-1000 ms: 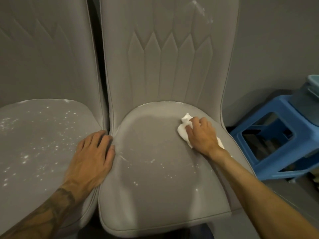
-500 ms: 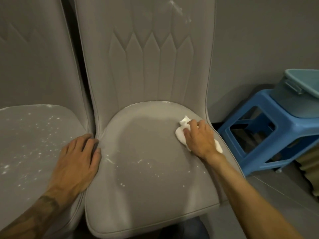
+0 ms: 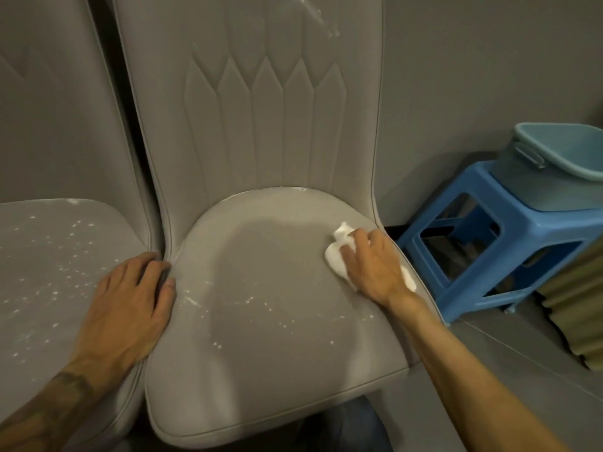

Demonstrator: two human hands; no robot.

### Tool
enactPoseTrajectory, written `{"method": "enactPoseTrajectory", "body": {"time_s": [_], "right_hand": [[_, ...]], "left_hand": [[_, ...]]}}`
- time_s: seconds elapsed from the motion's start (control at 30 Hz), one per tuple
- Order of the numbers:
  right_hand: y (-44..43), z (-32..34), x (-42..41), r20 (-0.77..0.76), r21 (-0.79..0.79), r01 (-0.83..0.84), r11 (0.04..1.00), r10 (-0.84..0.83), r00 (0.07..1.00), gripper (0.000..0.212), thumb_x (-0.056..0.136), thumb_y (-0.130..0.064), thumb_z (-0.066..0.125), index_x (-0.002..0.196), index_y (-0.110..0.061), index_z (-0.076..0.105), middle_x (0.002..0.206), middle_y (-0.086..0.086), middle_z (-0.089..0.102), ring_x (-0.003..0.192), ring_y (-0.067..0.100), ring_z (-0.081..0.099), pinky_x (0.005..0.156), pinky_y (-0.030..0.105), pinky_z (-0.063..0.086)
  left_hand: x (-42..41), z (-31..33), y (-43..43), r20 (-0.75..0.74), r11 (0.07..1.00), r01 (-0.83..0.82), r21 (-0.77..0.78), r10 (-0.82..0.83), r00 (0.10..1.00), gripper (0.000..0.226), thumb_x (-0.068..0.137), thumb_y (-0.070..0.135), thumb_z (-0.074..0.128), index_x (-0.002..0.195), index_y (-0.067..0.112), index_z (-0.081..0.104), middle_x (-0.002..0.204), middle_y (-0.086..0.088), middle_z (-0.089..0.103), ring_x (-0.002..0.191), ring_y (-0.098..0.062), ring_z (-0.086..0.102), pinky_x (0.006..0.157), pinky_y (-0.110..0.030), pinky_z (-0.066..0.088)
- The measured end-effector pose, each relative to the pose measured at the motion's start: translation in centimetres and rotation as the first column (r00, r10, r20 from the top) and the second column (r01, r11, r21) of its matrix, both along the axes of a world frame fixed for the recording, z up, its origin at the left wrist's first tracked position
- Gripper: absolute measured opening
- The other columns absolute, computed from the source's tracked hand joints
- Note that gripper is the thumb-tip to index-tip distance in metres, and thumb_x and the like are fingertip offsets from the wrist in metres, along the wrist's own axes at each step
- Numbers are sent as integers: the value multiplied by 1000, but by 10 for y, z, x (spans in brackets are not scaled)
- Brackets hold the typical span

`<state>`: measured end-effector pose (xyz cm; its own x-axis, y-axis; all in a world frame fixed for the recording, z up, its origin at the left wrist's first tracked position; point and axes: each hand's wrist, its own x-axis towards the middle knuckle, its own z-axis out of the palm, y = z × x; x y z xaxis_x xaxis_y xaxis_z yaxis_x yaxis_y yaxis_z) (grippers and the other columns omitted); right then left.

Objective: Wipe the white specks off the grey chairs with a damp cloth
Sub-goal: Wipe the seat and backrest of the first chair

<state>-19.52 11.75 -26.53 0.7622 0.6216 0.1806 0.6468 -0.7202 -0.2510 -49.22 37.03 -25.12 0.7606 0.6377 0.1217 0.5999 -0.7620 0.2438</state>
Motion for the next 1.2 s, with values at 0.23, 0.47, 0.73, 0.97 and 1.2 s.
{"method": "enactPoseTrajectory", "body": {"time_s": [0.23,0.47,0.73,0.97,1.2], "right_hand": [[-25,8,26,-73,0,-43,999,43,996,30,103,-39,42,119,-15,50,111,10,48,98,31,48,86,41,38],[-41,-5,-7,-37,72,-185,980,188,981,27,102,-51,31,108,-29,45,99,-3,43,88,19,44,78,35,36],[-39,5,-50,-31,69,0,998,2,1000,27,101,-46,33,106,-23,45,102,0,46,90,22,44,80,39,39],[-43,13,-58,-54,63,33,997,-30,998,23,102,-43,34,106,-24,45,101,-1,46,90,20,43,83,41,40],[-15,0,-124,100,-16,-77,997,78,992,28,101,-43,29,106,-23,47,103,0,48,89,21,45,74,38,41]], "left_hand": [[0,-1,0,7,1000,5,4,-5,1000,55,101,47,30,126,10,62,138,-17,57,125,-40,55,107,-60,44],[1,-1,0,18,1000,0,-8,0,1000,55,101,48,31,126,9,62,138,-19,57,125,-42,54,108,-62,42],[1,-3,1,32,1000,15,8,-16,999,55,101,46,31,127,8,62,138,-19,57,126,-41,53,108,-60,41],[0,-7,2,50,999,19,40,-21,999,50,101,43,34,125,8,61,137,-19,56,123,-40,52,105,-57,42],[-2,-10,4,45,998,21,52,-24,999,47,102,42,34,123,10,60,135,-17,56,121,-38,52,103,-56,43]]}}
